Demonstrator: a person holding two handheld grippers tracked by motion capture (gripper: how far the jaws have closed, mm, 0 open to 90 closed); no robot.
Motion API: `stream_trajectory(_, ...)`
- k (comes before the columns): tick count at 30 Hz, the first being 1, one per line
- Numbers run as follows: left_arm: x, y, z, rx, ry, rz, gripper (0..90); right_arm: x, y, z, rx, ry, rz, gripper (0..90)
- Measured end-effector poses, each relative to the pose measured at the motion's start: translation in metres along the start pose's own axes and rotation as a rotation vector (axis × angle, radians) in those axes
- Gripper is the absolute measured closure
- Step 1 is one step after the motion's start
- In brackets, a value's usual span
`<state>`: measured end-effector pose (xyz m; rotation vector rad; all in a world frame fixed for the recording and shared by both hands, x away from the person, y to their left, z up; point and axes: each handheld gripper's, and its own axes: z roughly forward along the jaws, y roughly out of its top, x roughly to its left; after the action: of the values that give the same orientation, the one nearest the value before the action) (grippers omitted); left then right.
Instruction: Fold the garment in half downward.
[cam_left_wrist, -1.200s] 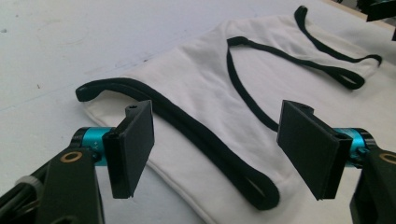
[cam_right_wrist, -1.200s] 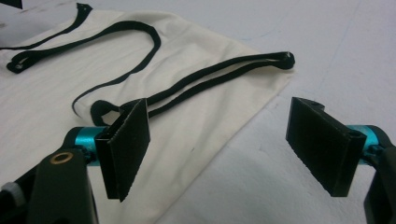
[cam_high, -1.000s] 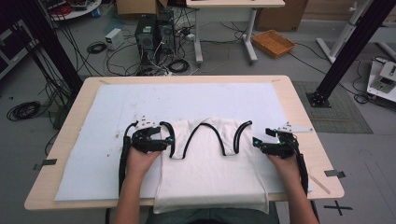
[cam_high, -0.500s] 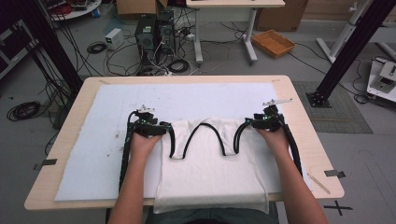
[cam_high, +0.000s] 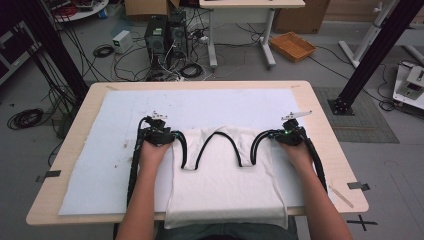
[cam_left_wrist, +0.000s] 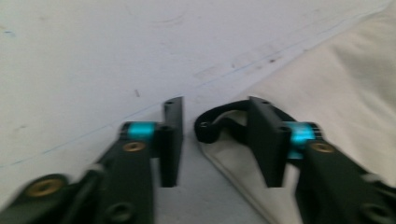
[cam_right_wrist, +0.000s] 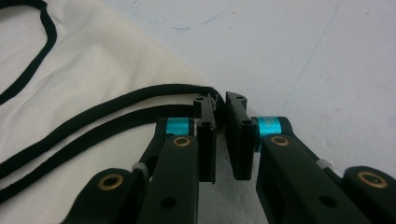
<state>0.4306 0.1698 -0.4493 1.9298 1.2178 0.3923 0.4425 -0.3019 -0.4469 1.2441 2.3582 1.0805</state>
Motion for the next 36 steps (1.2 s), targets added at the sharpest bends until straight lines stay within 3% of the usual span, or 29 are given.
stream_trajectory(1, 0.000, 0.000, 0.000, 0.000, 0.000, 0.000, 71.6, 0.000, 0.000, 0.000, 0.000, 0.000, 0.000, 84.1)
stream_trajectory(2, -0.001, -0.001, 0.000, -0.005, -0.031, 0.008, 78.8, 0.000, 0.000, -0.003, -0.003, -0.015, -0.003, 84.5)
stream_trajectory(6, -0.004, 0.001, -0.002, 0.005, -0.025, 0.046, 82.0, -0.003, -0.001, -0.011, -0.039, -0.033, -0.010, 84.9)
stream_trajectory(9, -0.003, 0.002, -0.003, -0.009, -0.032, 0.037, 81.9, -0.006, -0.002, -0.013, -0.035, -0.045, -0.008, 84.8)
stream_trajectory(10, -0.003, 0.001, -0.003, -0.011, -0.030, 0.038, 80.2, -0.008, -0.003, -0.013, -0.034, -0.028, 0.002, 84.5)
stream_trajectory(12, -0.001, 0.001, -0.003, -0.008, -0.019, 0.012, 66.7, -0.008, -0.004, -0.013, -0.029, -0.007, 0.019, 79.2)
stream_trajectory(13, 0.000, 0.001, -0.004, -0.015, -0.024, -0.003, 62.6, -0.007, -0.004, -0.013, -0.035, -0.009, 0.015, 74.0)
stream_trajectory(14, 0.001, 0.001, -0.004, -0.018, -0.025, -0.012, 52.4, -0.006, -0.003, -0.015, -0.054, -0.009, 0.020, 62.2)
stream_trajectory(16, 0.001, 0.001, -0.003, -0.023, -0.043, -0.027, 45.2, -0.007, -0.002, -0.018, -0.080, 0.004, 0.048, 57.2)
stream_trajectory(19, -0.001, 0.000, 0.002, 0.000, -0.036, -0.014, 38.4, -0.005, 0.000, -0.012, -0.044, -0.004, 0.012, 50.7)
stream_trajectory(21, -0.003, 0.001, 0.002, 0.013, -0.010, 0.007, 40.4, -0.004, 0.000, -0.003, 0.008, 0.004, -0.003, 50.8)
stream_trajectory(23, -0.006, 0.001, 0.001, 0.017, 0.027, 0.037, 48.1, 0.000, -0.001, -0.001, 0.009, -0.028, -0.032, 58.1)
stream_trajectory(24, -0.007, 0.000, 0.001, 0.011, 0.018, 0.036, 54.1, 0.001, -0.001, -0.001, 0.008, -0.040, -0.053, 64.1)
stream_trajectory(25, -0.008, -0.001, 0.002, 0.003, -0.024, 0.039, 62.2, 0.002, -0.001, -0.001, 0.007, -0.025, -0.052, 70.8)
stream_trajectory(28, -0.015, -0.002, 0.003, -0.004, -0.033, 0.078, 79.9, 0.004, -0.002, 0.001, -0.005, -0.001, -0.066, 82.4)
stream_trajectory(31, -0.017, 0.000, 0.003, -0.001, -0.023, 0.096, 82.2, 0.004, -0.001, 0.002, -0.009, 0.015, -0.072, 87.4)
stream_trajectory(36, -0.012, 0.003, -0.001, -0.026, -0.026, 0.079, 83.2, 0.002, 0.001, -0.004, -0.044, -0.029, -0.073, 89.0)
